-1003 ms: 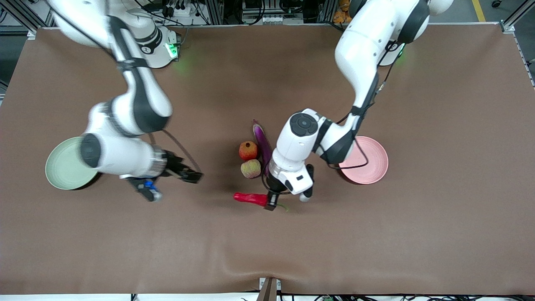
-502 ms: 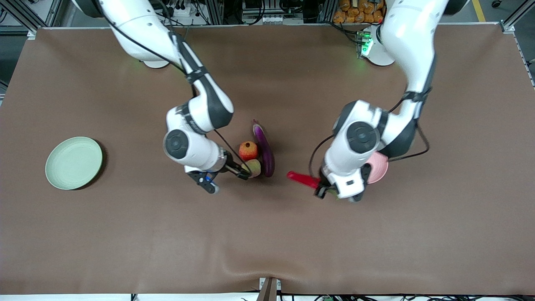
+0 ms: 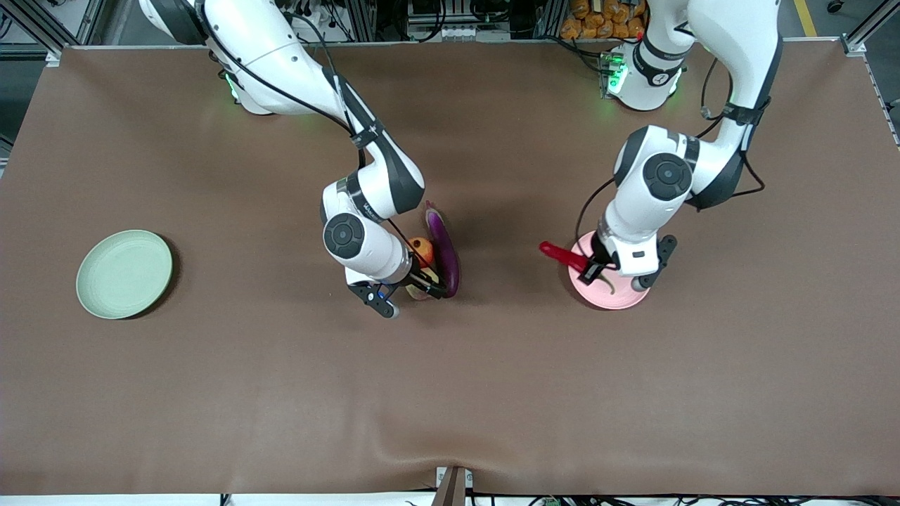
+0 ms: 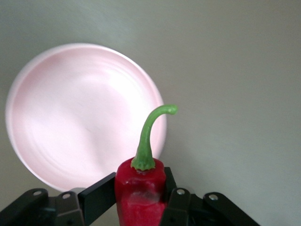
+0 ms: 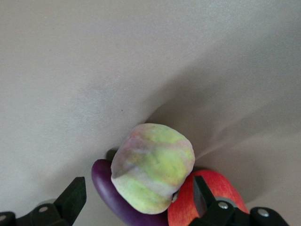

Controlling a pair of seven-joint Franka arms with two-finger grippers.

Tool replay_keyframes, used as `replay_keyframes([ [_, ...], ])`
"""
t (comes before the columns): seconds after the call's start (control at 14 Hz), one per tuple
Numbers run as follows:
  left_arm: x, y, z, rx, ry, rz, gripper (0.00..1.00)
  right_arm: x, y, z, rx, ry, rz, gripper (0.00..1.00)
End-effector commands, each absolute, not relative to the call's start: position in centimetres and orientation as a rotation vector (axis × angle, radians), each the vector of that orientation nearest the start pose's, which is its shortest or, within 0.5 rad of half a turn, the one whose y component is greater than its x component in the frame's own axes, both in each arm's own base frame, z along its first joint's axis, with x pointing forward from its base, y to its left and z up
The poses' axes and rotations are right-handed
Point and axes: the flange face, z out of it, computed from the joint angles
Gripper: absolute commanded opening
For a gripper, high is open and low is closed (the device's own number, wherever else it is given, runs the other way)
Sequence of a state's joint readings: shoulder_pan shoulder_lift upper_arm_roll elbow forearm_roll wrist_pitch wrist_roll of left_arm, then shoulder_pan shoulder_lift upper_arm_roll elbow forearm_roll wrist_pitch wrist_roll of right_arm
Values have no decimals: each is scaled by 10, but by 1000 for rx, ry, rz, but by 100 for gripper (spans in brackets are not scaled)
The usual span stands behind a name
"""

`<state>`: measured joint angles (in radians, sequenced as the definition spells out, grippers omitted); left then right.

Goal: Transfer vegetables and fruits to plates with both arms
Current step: 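Lower the chili onto the pink plate while the right gripper grasps the green apple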

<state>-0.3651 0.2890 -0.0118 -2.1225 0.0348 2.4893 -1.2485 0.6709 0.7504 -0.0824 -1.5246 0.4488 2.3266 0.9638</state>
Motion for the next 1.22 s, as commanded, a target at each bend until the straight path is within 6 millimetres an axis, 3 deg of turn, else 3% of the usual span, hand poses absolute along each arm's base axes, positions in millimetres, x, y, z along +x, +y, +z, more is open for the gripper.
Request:
replay_keyframes([
  [0.0, 535, -191, 253, -2901, -1049, -159, 0, 579, 423, 206, -2779, 902, 220, 100],
  [0.14, 538, -167, 225, -2862, -905, -156, 1, 575, 427, 201, -2785, 900, 227, 100],
  [0.29, 534, -146, 214, -2842, -805, -141, 3, 572, 428, 195, -2793, 900, 235, 100],
  [0.36, 532, -145, 212, -2845, -780, -130, 6, 573, 427, 195, -2795, 893, 234, 60],
  [0.5, 530, -148, 209, -2845, -765, -120, 8, 581, 421, 199, -2781, 904, 228, 0],
  [0.57, 528, -147, 208, -2842, -763, -114, 9, 584, 419, 202, -2773, 906, 226, 0],
  [0.64, 526, -146, 205, -2829, -757, -92, 23, 588, 414, 204, -2763, 921, 229, 0],
  [0.79, 522, -145, 201, -2791, -753, -42, 73, 601, 407, 219, -2738, 944, 243, 0],
  [0.86, 523, -144, 203, -2788, -756, -41, 82, 607, 405, 231, -2733, 948, 278, 0],
  [0.93, 523, -146, 202, -2787, -748, -39, 100, 614, 404, 247, -2731, 940, 312, 0],
  [1.0, 522, -148, 202, -2785, -746, -38, 100, 620, 399, 258, -2729, 943, 361, 0],
  [1.15, 531, -161, 217, -2756, -722, -27, 100, 641, 370, 283, -2709, 974, 419, 0],
])
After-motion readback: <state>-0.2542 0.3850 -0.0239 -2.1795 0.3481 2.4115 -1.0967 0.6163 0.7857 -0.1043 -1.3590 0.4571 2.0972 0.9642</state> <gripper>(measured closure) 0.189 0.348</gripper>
